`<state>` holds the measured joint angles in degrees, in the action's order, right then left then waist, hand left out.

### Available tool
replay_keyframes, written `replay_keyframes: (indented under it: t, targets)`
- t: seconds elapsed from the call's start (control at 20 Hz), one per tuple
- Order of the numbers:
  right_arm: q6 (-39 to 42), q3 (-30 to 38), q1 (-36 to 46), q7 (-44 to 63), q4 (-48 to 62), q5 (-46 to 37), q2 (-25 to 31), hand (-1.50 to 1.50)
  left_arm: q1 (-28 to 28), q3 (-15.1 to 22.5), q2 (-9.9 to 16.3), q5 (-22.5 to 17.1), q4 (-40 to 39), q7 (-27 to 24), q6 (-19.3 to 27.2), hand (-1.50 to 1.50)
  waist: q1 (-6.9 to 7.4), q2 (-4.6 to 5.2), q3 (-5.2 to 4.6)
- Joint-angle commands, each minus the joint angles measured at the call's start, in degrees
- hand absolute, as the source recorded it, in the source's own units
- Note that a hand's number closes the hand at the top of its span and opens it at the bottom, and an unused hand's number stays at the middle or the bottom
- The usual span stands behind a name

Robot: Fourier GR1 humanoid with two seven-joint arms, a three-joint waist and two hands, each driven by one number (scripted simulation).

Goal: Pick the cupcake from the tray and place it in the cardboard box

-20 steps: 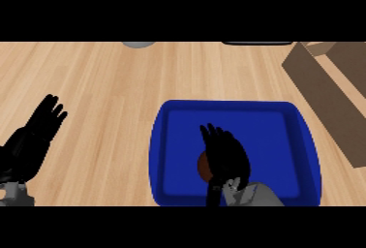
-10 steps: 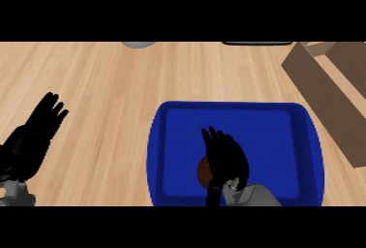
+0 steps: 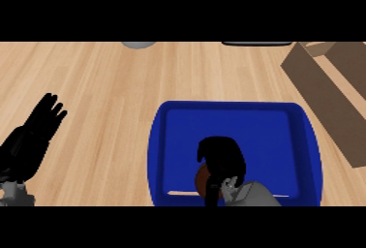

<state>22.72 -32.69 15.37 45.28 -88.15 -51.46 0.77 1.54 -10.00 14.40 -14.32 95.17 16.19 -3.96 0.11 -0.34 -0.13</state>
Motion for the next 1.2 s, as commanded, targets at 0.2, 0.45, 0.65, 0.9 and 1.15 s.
replay_keyframes:
  t: [0.2, 0.45, 0.65, 0.9, 1.15]
  targets:
    - [-3.66, 12.88, 8.87, -9.11, 14.2, -0.25, 3.95, 1.5, 0.6, 0.18, -1.16, 0.8, 0.76, 1.11, 0.39, 0.0, 0.62, 0.61, 0.17]
    - [-3.95, 26.88, 19.76, -12.48, 27.34, 3.66, 11.52, 1.5, 1.09, 1.85, -2.1, 2.49, -0.85, -1.19, -0.05, 0.0, 1.6, 1.29, 0.19]
    - [-9.16, 27.6, 25.26, -15.77, 37.8, 0.36, 11.82, 1.5, -1.07, -0.36, -0.65, 1.35, 0.5, -0.43, -1.07, 0.0, 1.19, 0.64, 0.16]
    - [-12.89, 27.73, 29.84, -15.15, 37.81, -2.86, 13.03, 1.5, -0.52, -0.4, -1.46, 0.47, 1.24, 0.47, -1.12, 0.0, 0.63, 0.39, 0.14]
    - [-11.18, 25.56, 29.96, -12.42, 28.39, -4.86, 12.41, 1.5, -0.53, -1.59, -1.03, 1.73, -3.16, -3.12, -2.26, 0.0, -0.08, 0.27, 0.1]
